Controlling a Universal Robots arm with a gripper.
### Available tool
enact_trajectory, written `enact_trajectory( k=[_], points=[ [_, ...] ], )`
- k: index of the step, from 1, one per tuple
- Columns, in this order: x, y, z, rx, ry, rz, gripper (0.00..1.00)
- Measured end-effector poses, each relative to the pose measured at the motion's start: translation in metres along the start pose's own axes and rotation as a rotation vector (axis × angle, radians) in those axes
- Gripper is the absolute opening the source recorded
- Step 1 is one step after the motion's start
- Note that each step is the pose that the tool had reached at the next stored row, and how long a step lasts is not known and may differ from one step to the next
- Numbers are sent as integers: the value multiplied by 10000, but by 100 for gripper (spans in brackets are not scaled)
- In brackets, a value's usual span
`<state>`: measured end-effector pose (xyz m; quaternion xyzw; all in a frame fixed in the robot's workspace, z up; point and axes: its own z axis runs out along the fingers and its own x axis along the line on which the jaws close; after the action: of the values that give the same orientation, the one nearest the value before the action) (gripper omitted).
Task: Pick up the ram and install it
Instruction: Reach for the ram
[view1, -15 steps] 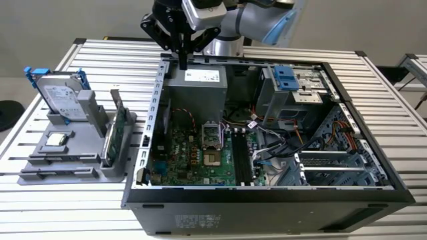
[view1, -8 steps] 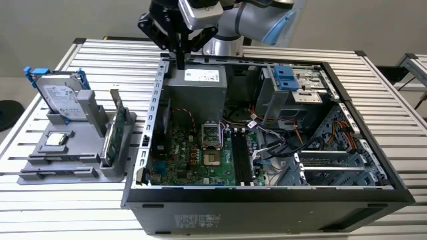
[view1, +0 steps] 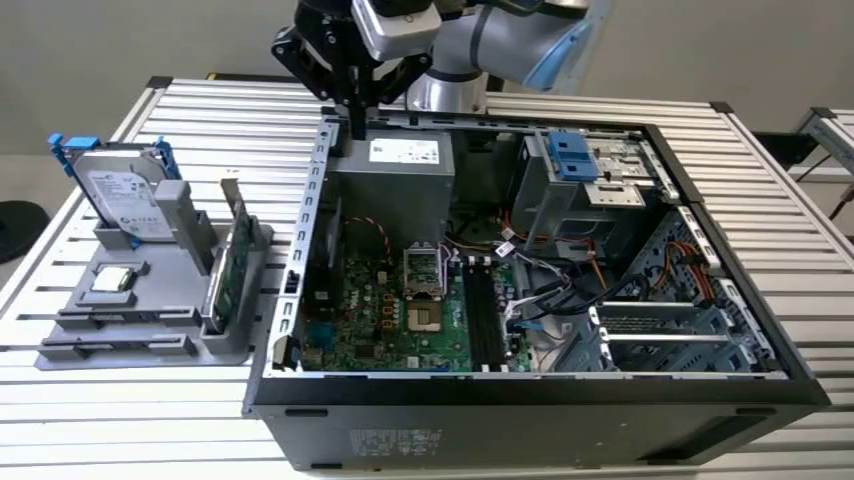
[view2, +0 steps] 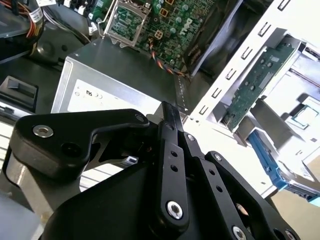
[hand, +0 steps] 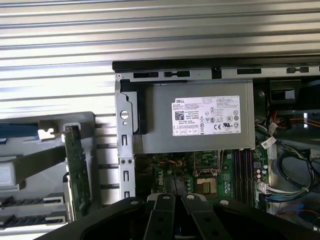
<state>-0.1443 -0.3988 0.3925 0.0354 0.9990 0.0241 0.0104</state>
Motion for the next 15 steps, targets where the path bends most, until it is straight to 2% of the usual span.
enact_trajectory(
  k=[8,15],
  points=[
    [82,-5,-1,0,1,-10,0],
    [108,-7,-2,0,1,-10,0]
  ],
)
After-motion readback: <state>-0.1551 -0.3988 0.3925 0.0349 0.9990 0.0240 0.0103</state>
